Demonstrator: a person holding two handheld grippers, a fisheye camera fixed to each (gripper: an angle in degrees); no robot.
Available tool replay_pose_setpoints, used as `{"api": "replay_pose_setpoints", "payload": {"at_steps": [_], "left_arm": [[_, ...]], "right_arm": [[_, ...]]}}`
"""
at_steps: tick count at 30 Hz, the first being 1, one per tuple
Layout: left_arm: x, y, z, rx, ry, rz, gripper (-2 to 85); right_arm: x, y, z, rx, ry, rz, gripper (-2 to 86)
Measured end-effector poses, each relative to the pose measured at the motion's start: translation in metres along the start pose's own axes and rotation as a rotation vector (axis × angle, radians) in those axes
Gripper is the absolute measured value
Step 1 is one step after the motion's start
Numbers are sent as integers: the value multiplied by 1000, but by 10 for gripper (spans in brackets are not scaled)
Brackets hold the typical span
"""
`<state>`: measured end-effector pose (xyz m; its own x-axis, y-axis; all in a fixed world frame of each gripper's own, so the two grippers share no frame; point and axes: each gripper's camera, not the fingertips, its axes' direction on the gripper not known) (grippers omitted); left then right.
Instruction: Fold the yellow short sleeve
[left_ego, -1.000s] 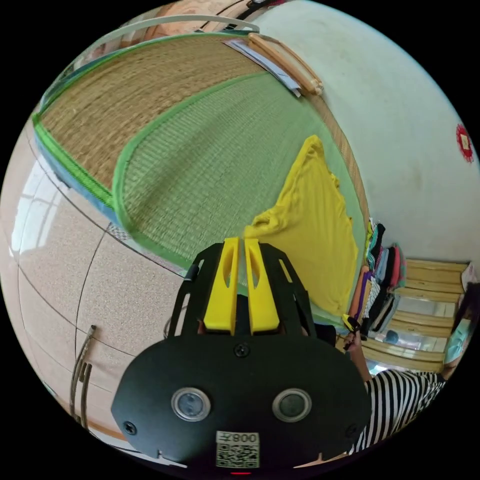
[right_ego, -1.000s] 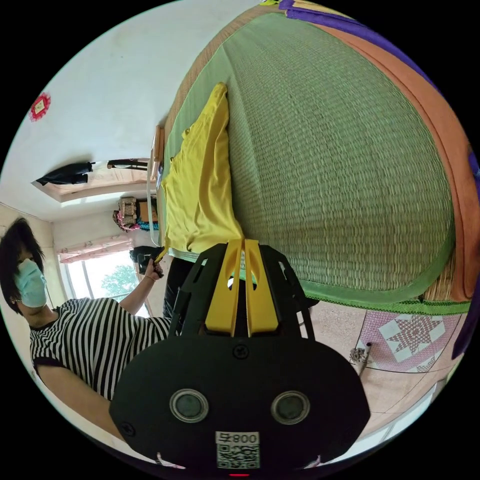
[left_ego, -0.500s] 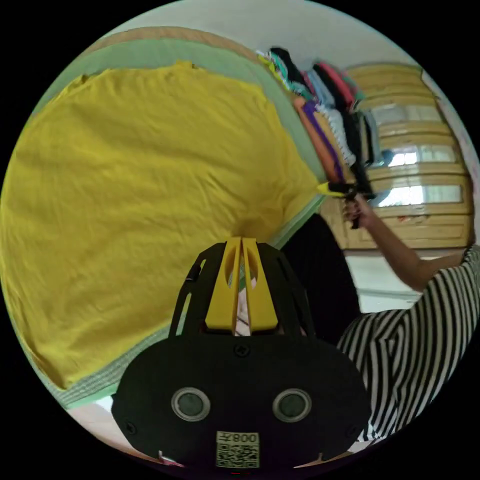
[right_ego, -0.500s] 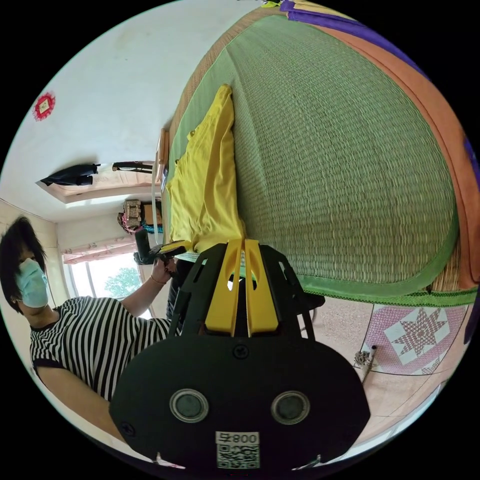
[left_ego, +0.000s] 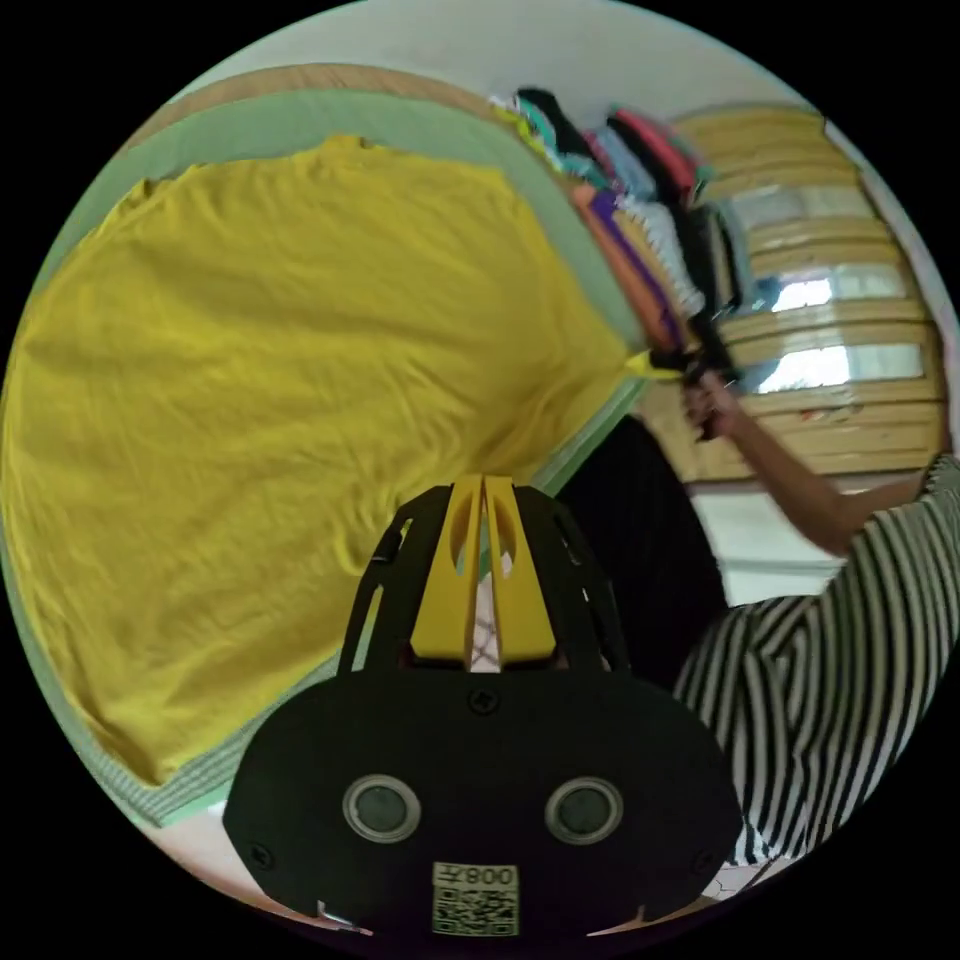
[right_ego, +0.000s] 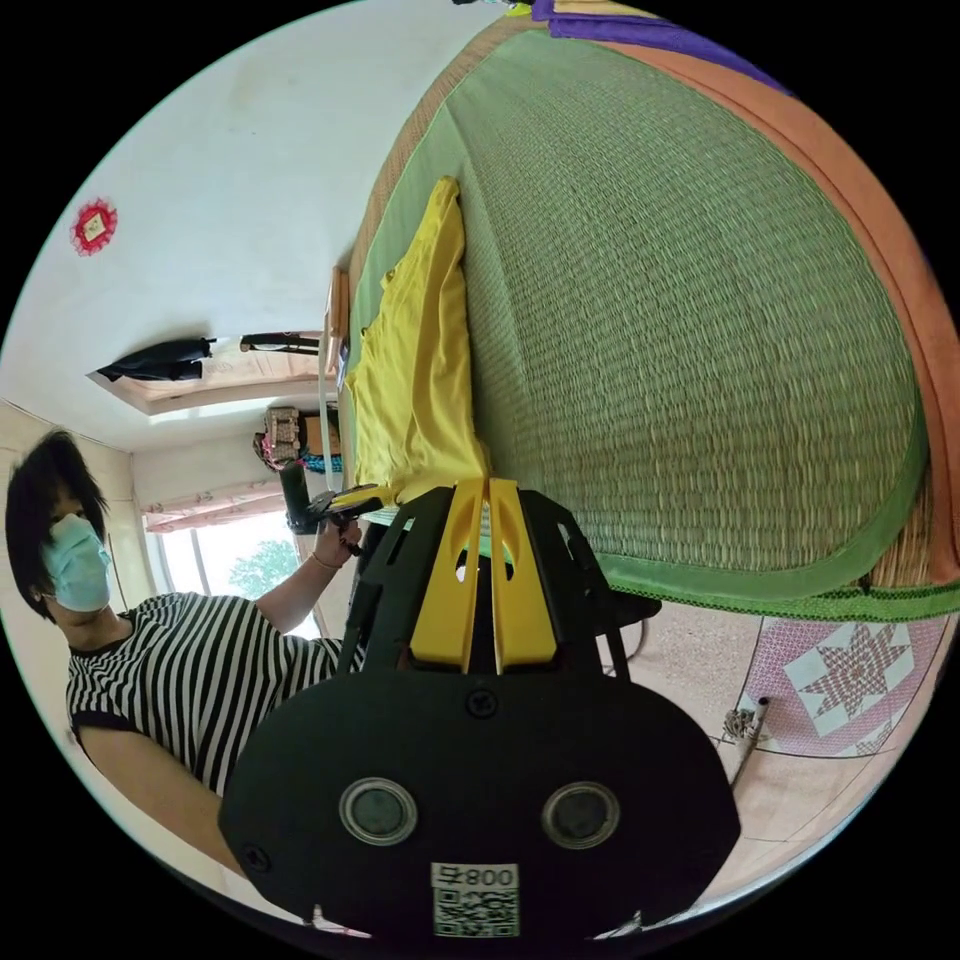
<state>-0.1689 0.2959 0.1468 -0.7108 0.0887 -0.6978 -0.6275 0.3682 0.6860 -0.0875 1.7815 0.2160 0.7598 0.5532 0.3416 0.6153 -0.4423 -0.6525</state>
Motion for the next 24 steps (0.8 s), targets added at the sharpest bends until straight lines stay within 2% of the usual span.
{"api": "replay_pose_setpoints", "payload": {"at_steps": [1,4,15,18,24], "left_arm": [[8,-7,8,-77,-120,23,2],[11,-14,-1,-20,-190,-25,0],[54,-41,18,-24,-72,-69,1],[68,-55,10,71,-17,-55,2],[87,-139,22,138,-21,18,3]], "right_arm": [[-2,1,-3,9,-4,-5,4],[-15,1,-11,10,-8,-44,4],[-14,-11,3,-68,36,-58,4],[-5,-10,10,-76,14,-46,4],[11,-11,15,-61,-16,-23,5]]}}
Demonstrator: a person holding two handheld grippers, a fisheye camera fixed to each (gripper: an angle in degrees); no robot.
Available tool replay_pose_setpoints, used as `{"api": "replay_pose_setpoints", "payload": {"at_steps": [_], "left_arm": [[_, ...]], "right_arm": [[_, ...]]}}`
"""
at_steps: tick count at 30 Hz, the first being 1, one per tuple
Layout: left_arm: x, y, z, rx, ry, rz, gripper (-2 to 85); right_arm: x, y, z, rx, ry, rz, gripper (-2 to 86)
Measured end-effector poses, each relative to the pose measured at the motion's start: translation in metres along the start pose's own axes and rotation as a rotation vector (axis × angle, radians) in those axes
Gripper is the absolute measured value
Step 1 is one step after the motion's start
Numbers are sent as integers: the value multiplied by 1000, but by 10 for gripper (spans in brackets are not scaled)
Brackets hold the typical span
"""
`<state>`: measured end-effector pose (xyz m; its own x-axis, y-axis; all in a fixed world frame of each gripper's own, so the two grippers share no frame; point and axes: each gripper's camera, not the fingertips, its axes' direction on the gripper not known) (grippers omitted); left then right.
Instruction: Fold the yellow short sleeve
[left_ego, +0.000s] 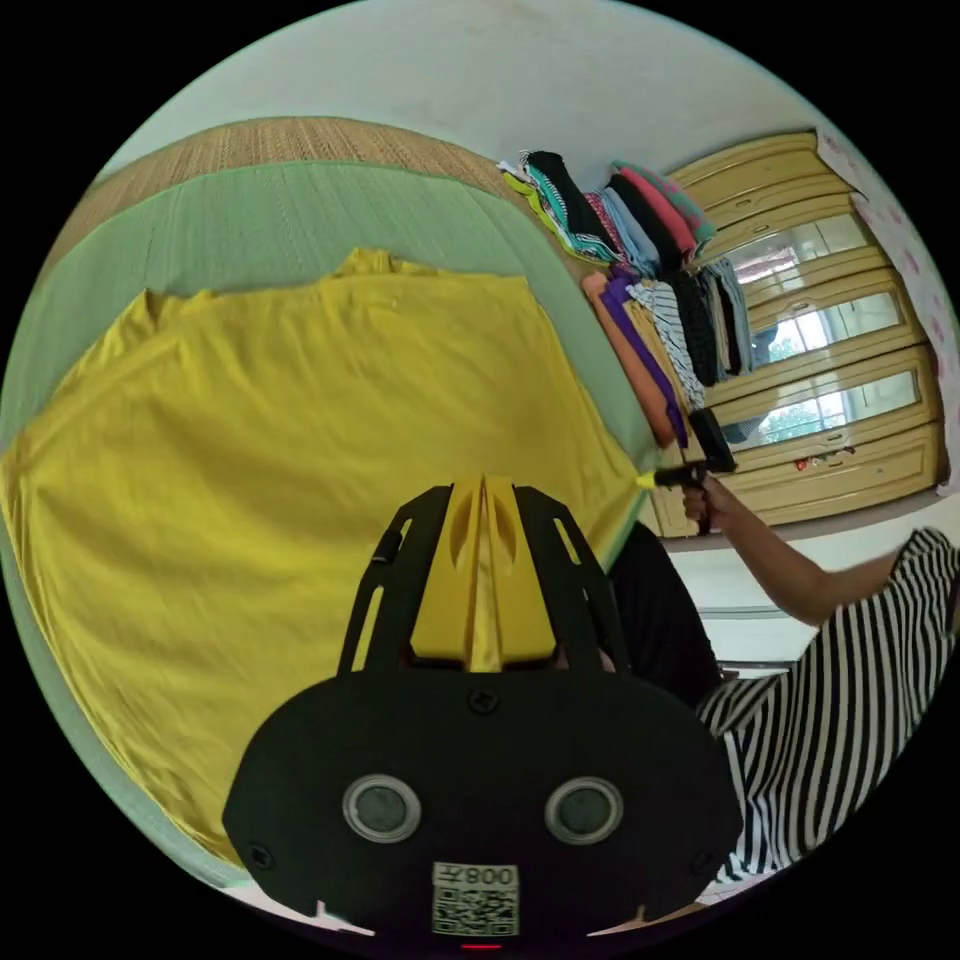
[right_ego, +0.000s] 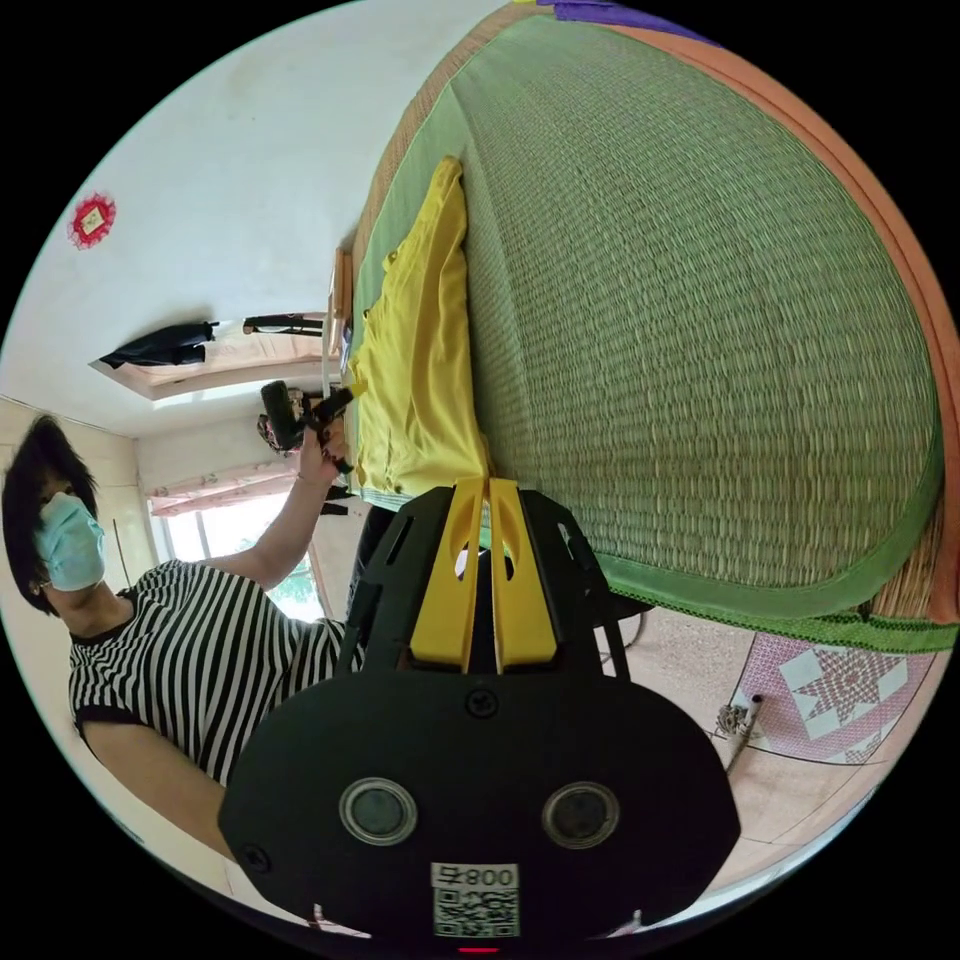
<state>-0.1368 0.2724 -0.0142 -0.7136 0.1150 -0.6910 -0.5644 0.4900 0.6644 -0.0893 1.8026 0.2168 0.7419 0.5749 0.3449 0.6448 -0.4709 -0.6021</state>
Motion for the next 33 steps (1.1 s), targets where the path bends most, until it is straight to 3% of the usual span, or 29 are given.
{"api": "replay_pose_setpoints", "payload": {"at_steps": [7,13,15,17,20,23,27,33], "left_arm": [[-1,-95,34,52,-209,-87,4],[11,-106,47,35,-205,-98,10],[26,-101,50,55,-130,-56,15],[59,-88,62,59,63,54,31],[116,-67,91,-31,210,206,61],[170,-51,120,-115,249,337,80],[216,-45,146,-163,121,455,88],[261,-44,171,-200,-252,596,35]], "right_arm": [[18,0,3,11,-62,15,5],[33,0,2,43,-144,25,4],[31,0,2,37,-137,23,4],[23,0,0,40,-141,1,4],[9,1,-7,67,-151,-30,4],[-5,1,-14,87,-165,-62,5],[-23,-3,-19,83,-154,-104,6],[-39,-14,-23,83,-138,-133,7]]}}
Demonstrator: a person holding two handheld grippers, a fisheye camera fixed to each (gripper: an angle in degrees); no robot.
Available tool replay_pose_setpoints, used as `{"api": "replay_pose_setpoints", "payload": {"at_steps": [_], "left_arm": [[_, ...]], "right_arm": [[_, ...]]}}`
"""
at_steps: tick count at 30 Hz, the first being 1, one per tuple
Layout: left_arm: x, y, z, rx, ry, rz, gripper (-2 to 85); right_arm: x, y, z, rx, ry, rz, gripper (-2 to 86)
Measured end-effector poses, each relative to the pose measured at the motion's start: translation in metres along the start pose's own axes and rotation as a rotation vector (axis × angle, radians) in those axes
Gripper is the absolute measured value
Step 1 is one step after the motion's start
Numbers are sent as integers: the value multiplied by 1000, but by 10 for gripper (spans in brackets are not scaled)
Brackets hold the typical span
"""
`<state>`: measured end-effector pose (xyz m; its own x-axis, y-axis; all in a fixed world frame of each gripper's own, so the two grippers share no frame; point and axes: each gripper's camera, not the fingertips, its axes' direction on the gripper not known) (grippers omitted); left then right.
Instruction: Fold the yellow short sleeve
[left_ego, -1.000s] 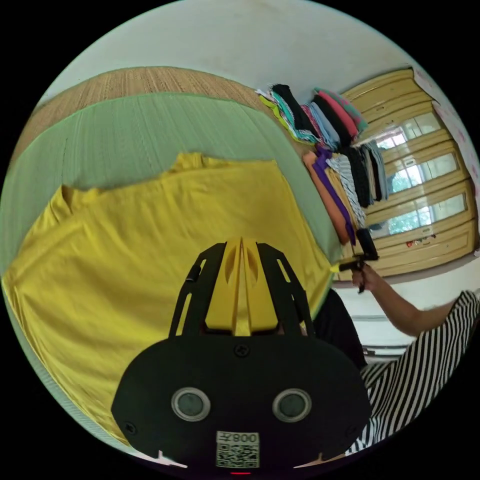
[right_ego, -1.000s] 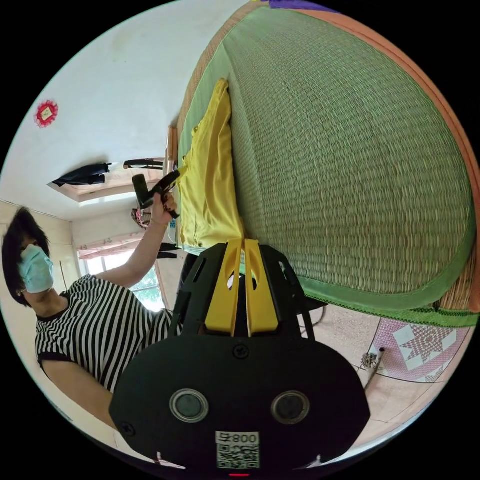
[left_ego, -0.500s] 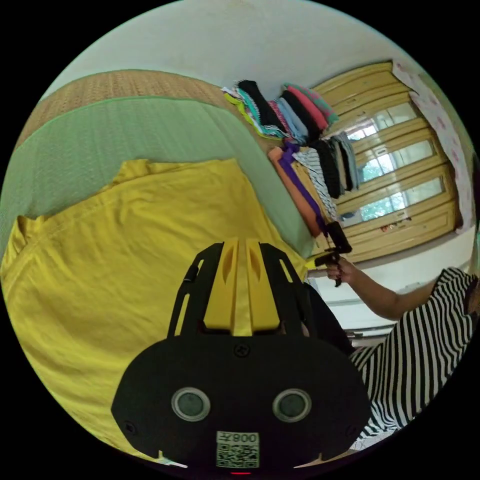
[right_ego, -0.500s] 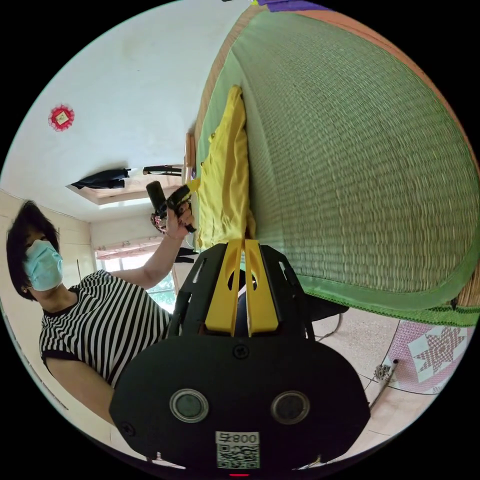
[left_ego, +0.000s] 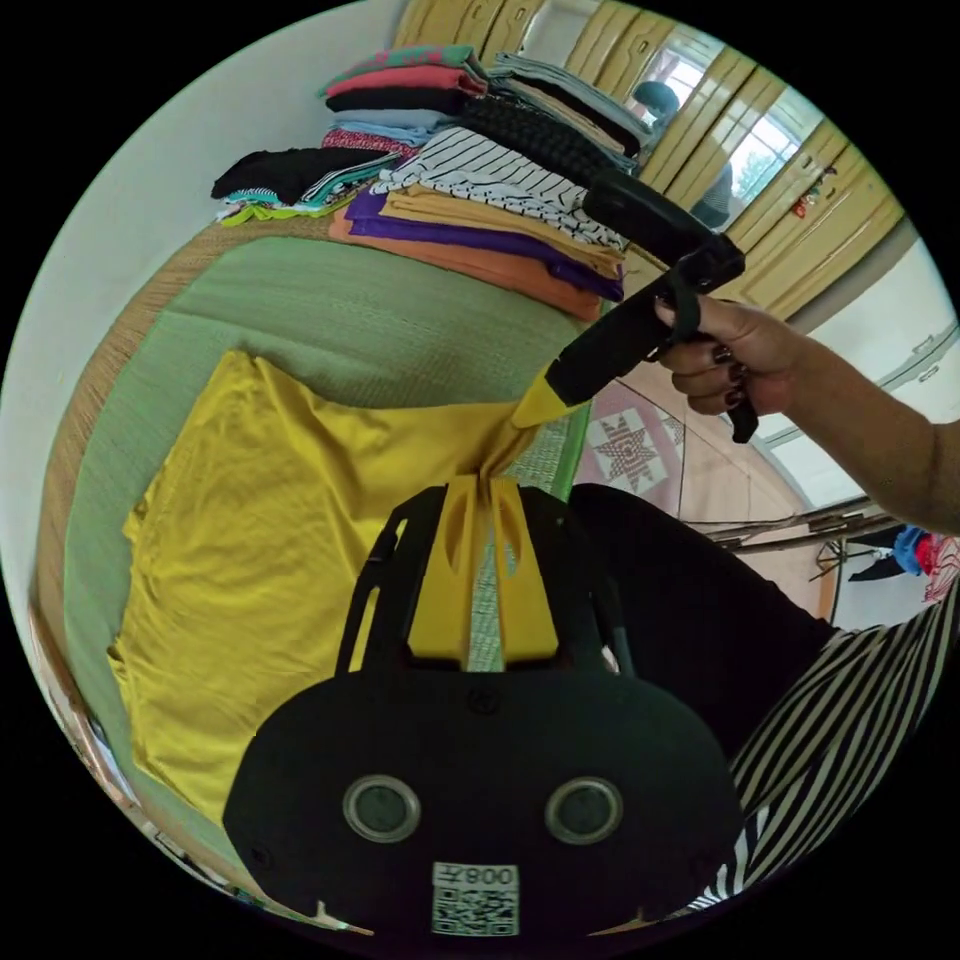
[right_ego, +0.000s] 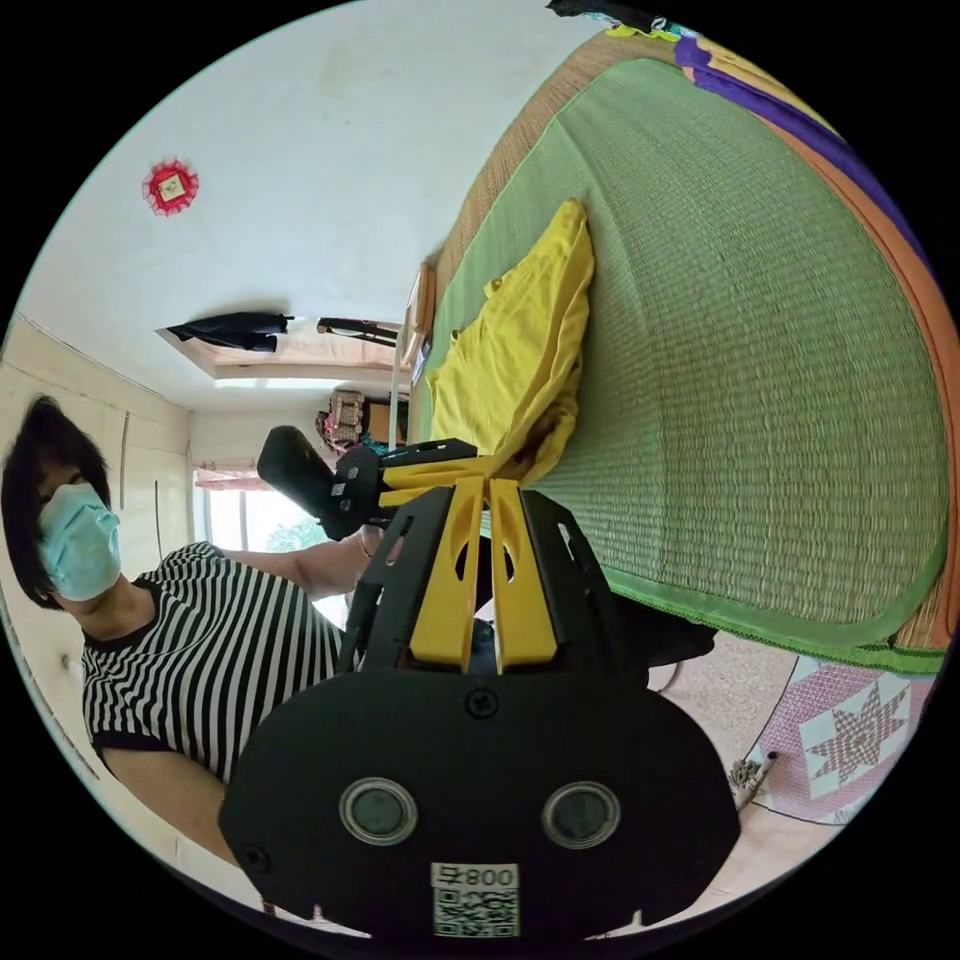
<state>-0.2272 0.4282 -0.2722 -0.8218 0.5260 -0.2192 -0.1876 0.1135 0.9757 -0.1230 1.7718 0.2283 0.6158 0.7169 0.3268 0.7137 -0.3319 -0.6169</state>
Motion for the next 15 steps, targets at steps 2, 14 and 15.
{"api": "replay_pose_setpoints", "payload": {"at_steps": [2,14,15], "left_arm": [[5,1,-1,15,-35,-4,22],[-44,59,-23,286,223,-404,8],[-45,61,-23,290,226,-408,8]], "right_arm": [[-4,-6,1,-9,-20,-20,7],[45,-59,-21,247,-130,99,75],[46,-66,-17,244,-134,106,77]]}}
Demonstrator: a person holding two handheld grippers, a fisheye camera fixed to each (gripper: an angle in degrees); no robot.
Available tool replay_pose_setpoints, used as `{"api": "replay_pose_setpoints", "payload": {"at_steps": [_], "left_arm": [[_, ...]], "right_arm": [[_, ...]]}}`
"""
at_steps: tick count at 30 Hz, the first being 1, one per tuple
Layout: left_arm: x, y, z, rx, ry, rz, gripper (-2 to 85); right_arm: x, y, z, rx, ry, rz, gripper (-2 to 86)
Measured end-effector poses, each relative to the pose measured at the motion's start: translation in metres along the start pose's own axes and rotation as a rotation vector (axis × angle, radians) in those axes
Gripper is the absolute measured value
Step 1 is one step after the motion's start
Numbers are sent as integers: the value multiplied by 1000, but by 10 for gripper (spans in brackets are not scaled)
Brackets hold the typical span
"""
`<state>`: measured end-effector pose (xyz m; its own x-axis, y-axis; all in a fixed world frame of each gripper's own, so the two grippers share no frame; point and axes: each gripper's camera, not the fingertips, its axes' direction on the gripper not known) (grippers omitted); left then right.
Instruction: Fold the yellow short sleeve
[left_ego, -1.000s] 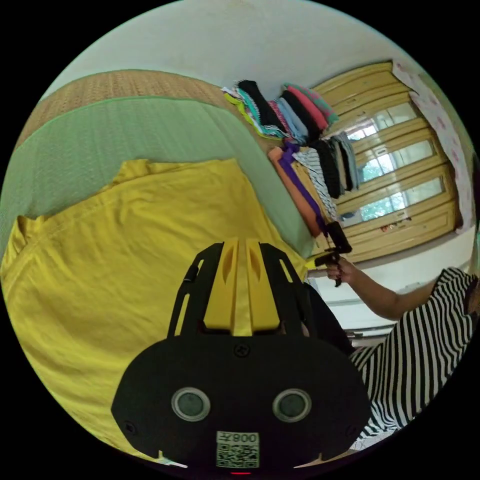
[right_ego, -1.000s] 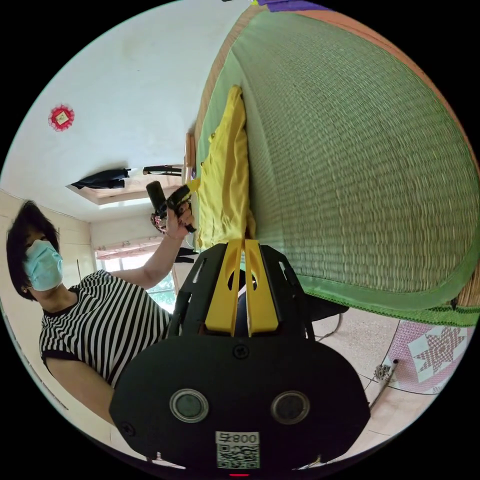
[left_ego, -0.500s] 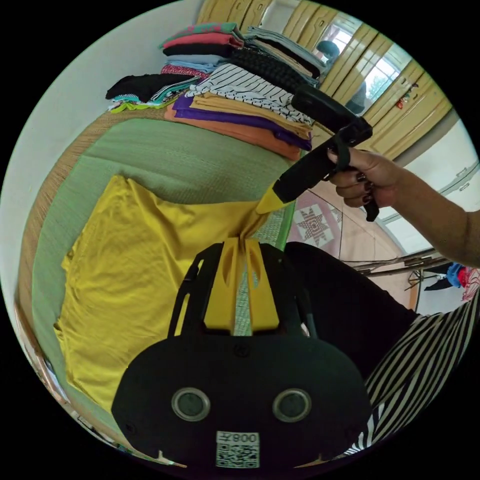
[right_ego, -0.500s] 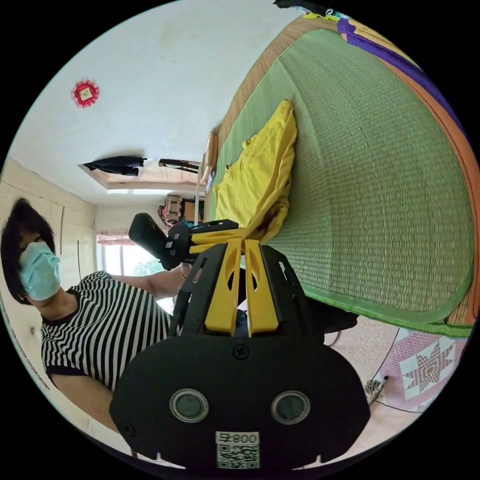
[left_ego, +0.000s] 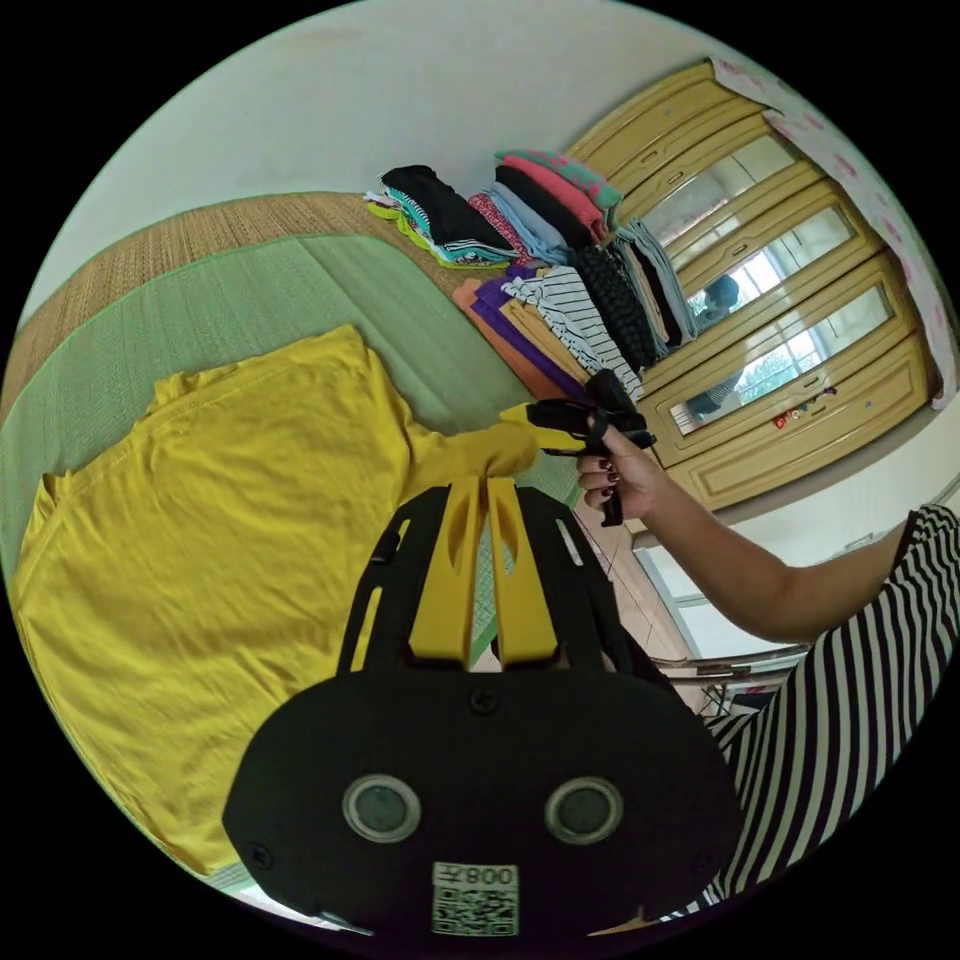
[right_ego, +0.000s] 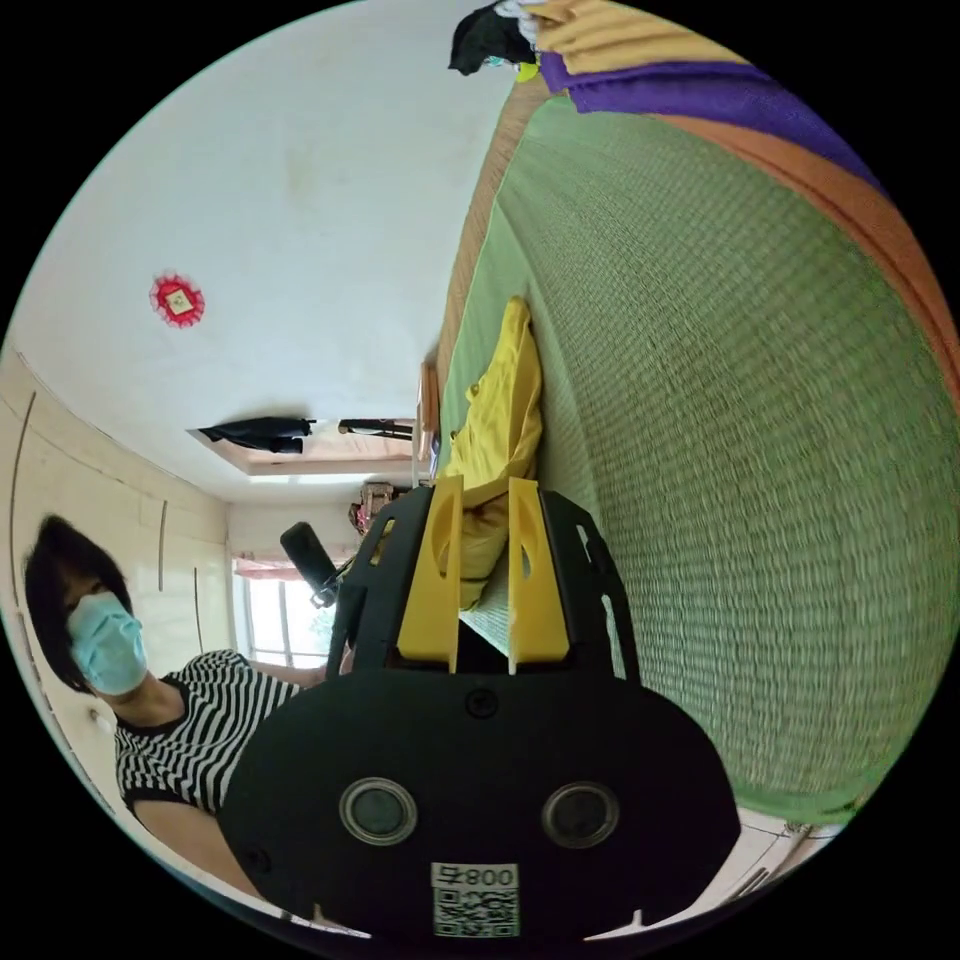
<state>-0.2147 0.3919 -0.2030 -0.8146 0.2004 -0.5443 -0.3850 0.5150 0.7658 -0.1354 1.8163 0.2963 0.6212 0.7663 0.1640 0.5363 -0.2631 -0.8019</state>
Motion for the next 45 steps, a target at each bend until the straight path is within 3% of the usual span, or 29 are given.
{"api": "replay_pose_setpoints", "payload": {"at_steps": [15,30,39,45], "left_arm": [[-38,45,-12,25,46,-8,10],[-107,105,-17,-24,160,-2,10],[-167,153,-67,92,243,-24,11],[-221,208,-129,271,291,-104,11]], "right_arm": [[-18,-103,77,-49,63,89,82],[-94,-167,132,-106,178,72,15],[-207,-170,150,-10,132,-55,8],[-326,-175,227,-44,137,-223,8]]}}
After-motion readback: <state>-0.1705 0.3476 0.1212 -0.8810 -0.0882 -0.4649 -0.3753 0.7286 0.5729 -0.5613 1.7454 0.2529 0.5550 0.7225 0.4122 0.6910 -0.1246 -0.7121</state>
